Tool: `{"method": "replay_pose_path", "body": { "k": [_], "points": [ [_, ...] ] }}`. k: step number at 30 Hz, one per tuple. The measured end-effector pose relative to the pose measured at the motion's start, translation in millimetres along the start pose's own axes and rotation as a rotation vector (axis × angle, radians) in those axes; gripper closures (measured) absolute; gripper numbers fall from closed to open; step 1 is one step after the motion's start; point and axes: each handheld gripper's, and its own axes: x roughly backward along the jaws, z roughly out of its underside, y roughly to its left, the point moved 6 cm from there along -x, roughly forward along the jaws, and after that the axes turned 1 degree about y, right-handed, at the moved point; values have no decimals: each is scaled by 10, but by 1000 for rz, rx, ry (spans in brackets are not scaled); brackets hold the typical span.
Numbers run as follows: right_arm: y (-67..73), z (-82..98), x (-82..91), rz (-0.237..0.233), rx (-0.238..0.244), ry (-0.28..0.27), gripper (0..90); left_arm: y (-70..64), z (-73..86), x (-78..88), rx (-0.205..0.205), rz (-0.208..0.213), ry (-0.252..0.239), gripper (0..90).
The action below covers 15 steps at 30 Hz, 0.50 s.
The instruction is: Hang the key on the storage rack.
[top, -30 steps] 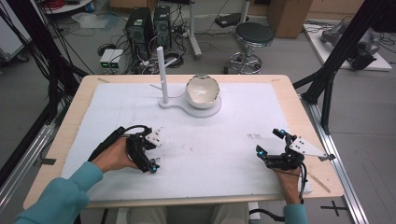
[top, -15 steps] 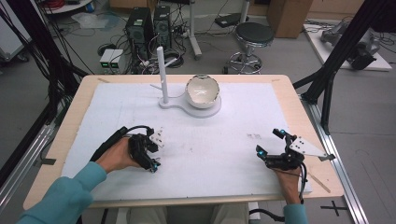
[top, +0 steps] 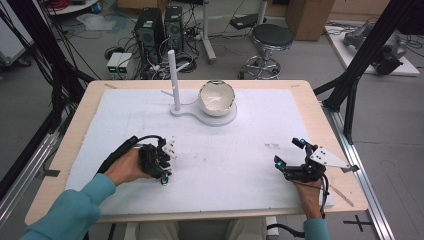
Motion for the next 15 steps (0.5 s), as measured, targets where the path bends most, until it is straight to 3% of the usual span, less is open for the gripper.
{"method": "replay_pose_path", "body": {
  "k": [15],
  "points": [
    [0,0,0,0,0,0,6,15,13,20,30,-9,17,786]
  ]
}}
